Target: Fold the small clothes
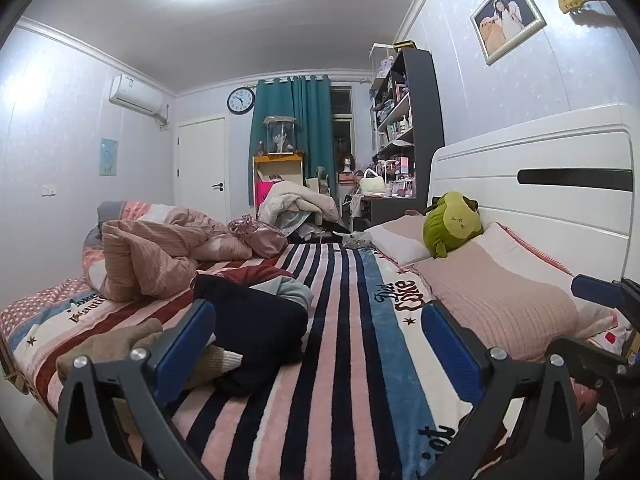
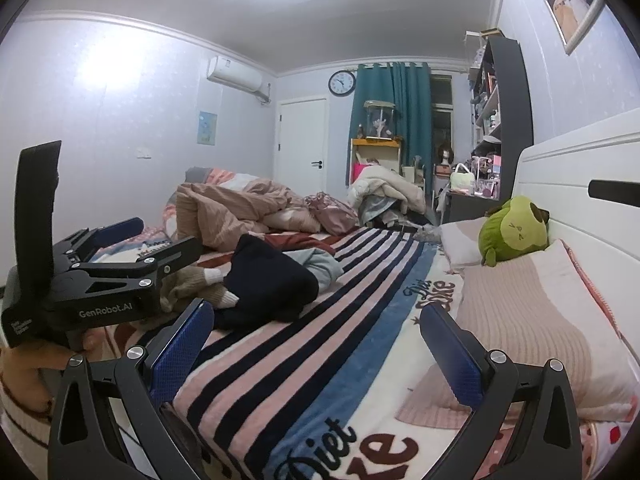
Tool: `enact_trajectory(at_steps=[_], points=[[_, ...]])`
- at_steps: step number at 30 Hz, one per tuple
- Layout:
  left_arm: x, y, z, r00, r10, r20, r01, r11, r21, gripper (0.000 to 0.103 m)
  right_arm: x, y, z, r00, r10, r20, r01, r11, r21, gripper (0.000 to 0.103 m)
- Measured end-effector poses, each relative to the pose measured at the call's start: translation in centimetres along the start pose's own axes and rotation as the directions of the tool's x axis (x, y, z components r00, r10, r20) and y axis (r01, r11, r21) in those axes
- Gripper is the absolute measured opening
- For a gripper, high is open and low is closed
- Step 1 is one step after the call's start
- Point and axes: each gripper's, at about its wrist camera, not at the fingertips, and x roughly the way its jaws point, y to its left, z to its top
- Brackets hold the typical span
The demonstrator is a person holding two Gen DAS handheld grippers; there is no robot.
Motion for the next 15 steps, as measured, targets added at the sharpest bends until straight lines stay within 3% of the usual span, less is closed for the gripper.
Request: enact_trajectory(at_steps=[15], points=[[-0.25, -0.18, -0.14, 1.000, 0.004, 0.001, -0.004, 1.000, 0.003, 0.102, -0.03, 0.60, -0.04, 1.000, 0.022, 0.008, -0.022, 1.000, 0.012, 0.103]])
